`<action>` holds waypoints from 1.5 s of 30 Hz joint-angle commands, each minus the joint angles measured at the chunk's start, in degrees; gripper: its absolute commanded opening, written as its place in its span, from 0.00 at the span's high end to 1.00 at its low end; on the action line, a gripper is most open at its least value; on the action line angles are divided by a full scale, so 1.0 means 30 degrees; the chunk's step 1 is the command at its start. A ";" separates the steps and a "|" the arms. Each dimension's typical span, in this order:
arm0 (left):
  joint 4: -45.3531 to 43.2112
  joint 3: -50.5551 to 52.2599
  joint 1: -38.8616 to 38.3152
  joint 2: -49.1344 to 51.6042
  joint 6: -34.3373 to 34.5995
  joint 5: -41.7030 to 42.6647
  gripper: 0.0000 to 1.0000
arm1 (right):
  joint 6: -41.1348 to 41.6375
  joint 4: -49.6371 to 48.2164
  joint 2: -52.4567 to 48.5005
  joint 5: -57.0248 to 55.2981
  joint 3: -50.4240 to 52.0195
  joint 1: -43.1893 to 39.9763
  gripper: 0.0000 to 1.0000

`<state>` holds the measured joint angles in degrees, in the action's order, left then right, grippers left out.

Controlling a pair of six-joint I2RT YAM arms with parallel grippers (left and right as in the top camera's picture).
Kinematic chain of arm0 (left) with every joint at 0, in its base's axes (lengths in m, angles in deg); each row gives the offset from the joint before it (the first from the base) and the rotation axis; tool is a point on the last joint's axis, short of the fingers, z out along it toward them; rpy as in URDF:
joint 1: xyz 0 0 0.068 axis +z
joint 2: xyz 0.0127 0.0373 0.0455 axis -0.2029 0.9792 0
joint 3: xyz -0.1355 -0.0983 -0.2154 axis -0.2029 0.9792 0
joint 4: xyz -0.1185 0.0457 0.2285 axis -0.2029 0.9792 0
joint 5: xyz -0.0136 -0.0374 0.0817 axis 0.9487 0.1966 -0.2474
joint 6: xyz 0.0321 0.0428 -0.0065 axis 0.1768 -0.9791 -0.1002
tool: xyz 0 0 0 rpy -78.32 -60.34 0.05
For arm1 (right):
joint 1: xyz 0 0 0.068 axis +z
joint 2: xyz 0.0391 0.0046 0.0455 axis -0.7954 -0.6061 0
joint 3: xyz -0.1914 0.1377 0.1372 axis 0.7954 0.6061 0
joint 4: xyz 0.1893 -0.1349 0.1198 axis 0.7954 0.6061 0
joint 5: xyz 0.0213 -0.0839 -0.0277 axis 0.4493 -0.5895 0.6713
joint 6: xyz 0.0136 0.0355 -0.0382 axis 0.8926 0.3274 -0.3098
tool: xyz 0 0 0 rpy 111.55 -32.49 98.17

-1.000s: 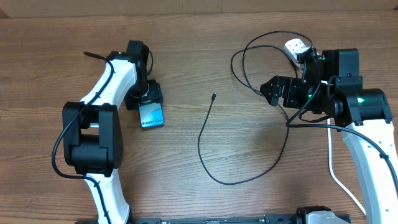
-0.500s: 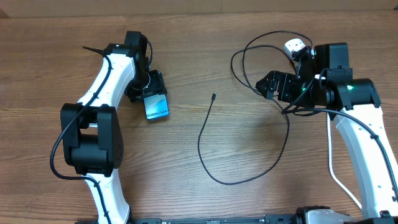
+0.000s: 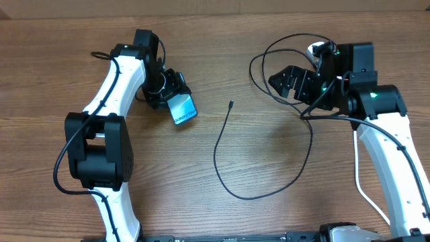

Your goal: Plug charger to phone and switch on socket

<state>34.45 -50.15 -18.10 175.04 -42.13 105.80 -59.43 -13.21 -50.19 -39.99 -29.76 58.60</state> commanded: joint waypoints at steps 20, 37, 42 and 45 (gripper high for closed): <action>-0.1435 -0.0699 0.0670 0.0131 0.9005 1.3653 0.96 | 0.4393 -0.1362 -0.2805 -0.1209 -0.0488 0.2579 0.09; 0.0750 -0.0699 0.0663 0.0131 1.0222 1.5205 0.96 | 0.4371 -0.1523 -0.2805 -0.1246 -0.0488 0.2718 0.04; 0.0772 -0.0699 0.0663 0.0131 1.2356 0.8276 0.96 | 0.4371 -0.2805 -0.2987 -0.1282 -0.0481 0.3927 0.03; 0.0772 -0.0699 0.0663 0.0131 1.3151 0.6207 0.96 | 0.4401 -0.3570 -0.3439 -0.1268 -0.0481 0.4714 0.03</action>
<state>36.61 -50.33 -16.22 175.08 -7.55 135.70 -46.36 -22.50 -59.11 -43.29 -29.76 70.49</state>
